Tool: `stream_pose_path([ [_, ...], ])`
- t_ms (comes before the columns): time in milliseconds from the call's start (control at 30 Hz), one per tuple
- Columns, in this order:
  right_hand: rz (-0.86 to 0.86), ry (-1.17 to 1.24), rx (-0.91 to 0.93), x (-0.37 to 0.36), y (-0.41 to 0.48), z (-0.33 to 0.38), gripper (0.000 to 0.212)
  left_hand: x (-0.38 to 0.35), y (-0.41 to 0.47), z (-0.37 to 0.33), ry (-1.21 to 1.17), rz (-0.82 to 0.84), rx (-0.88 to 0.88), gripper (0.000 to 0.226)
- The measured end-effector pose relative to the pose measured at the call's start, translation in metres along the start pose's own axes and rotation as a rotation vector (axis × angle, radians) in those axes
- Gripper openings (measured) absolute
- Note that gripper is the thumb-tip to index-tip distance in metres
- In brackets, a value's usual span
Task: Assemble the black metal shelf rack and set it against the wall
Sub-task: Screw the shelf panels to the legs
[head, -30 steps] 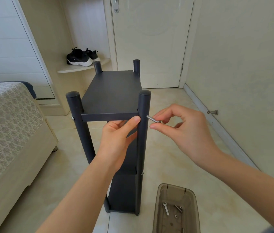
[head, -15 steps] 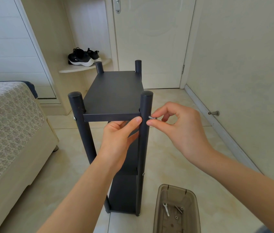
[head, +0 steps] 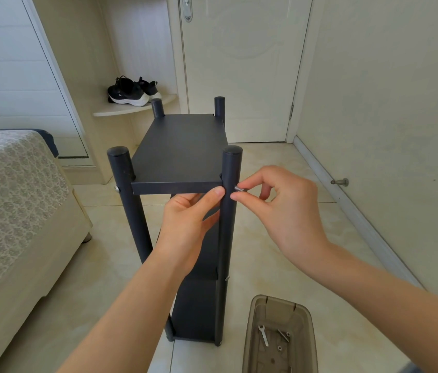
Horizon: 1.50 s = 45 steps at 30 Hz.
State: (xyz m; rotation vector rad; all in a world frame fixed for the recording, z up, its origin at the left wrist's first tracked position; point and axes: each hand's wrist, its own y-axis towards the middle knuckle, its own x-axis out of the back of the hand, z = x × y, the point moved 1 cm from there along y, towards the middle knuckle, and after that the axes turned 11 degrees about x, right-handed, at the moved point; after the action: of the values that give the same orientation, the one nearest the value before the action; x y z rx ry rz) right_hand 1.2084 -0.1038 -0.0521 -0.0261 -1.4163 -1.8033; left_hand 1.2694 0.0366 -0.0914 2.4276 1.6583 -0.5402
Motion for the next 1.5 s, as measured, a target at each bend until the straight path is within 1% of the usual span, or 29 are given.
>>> stream_pose_path([
  [67, -0.002, -0.012, 0.010, 0.000, 0.000, 0.000, 0.011, 0.000, 0.000, 0.000, 0.001, 0.000, 0.001, 0.030],
  [133, -0.006, 0.079, -0.056, -0.001, 0.000, -0.002, 0.012, 0.001, 0.000, 0.000, 0.003, -0.003, 0.005, 0.028],
  [200, -0.011, 0.194, -0.120, -0.003, 0.000, -0.003, 0.018, 0.003, 0.000, 0.001, 0.001, -0.005, 0.008, 0.026],
  [300, -0.013, 0.271, -0.176, -0.004, 0.000, -0.004, 0.023, 0.003, 0.000, 0.001, 0.005, -0.008, 0.009, 0.028],
  [533, 0.008, 0.290, -0.217, -0.004, 0.004, -0.005, 0.021, 0.003, 0.001, 0.001, 0.003, -0.013, 0.007, 0.030],
  [800, 0.054, 0.239, -0.243, -0.005, 0.005, -0.008, 0.019, 0.000, 0.002, 0.002, 0.016, -0.007, -0.004, 0.030],
  [900, 0.110, 0.299, -0.286, -0.003, 0.007, -0.010, 0.019, 0.001, 0.002, 0.002, 0.027, -0.011, 0.000, 0.027],
  [1000, 0.177, 0.415, -0.321, 0.003, 0.011, -0.014, 0.013, 0.002, 0.003, 0.003, 0.028, -0.010, 0.003, 0.024],
  [1067, 0.187, 0.504, -0.336, 0.008, 0.013, -0.016, 0.009, 0.001, 0.004, 0.002, 0.032, -0.001, 0.002, 0.027],
  [1200, 0.191, 0.577, -0.367, 0.010, 0.012, -0.018, 0.007, 0.003, 0.004, 0.001, 0.056, 0.004, -0.009, 0.031],
  [1400, 0.164, 0.564, -0.372, 0.009, 0.011, -0.019, 0.005, 0.002, 0.005, 0.003, 0.067, 0.000, -0.003, 0.032],
  [1500, 0.165, 0.493, -0.329, 0.009, 0.012, -0.018, 0.008, 0.002, 0.006, 0.003, 0.076, -0.009, -0.007, 0.035],
])
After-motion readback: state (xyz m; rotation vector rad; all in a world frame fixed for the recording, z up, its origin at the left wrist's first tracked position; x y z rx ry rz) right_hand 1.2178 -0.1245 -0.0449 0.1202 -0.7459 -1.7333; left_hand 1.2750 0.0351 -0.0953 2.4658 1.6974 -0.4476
